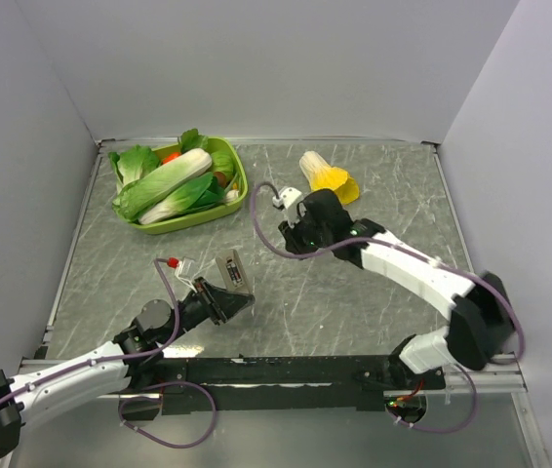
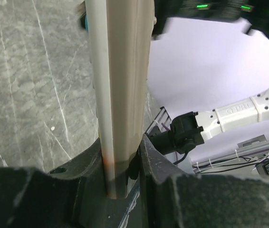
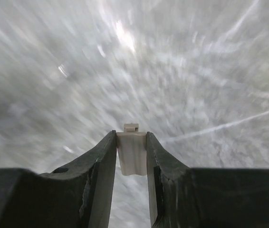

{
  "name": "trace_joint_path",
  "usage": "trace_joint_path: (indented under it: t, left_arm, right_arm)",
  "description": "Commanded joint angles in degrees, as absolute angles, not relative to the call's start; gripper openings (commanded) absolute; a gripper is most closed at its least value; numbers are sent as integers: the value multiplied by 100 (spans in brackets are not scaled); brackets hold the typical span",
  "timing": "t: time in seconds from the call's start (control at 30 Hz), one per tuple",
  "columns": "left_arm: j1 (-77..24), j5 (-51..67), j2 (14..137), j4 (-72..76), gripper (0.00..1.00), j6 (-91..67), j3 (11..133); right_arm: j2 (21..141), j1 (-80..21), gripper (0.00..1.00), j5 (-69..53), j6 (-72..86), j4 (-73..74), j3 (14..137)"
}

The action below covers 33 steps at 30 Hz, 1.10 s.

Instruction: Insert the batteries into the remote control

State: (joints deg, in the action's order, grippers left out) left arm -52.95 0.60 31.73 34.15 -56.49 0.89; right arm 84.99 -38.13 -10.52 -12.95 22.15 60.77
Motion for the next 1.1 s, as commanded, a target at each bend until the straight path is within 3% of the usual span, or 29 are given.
trace_joint_path:
  t: [0.0,0.4,0.67,1.07]
  left_arm:
    - [-5300,18,3102,3885,2,-5282,-334]
    - [-5309,18,3322,4236,1,-5414,-395]
    - [-5309,18,3331,4280,1,-5563,-448]
    - [-5309,-255,3164,4210,1,-5643,-431]
  right_arm:
    - [7288,-4262,8,-538,-28,1108,5898]
    - [5810,-5843,6,922,1459,-676,4975]
    - [6143,-6986,5,2590,1477,-1713,4843]
    - [7154,-7778,5,3559,1107,-2188,5308]
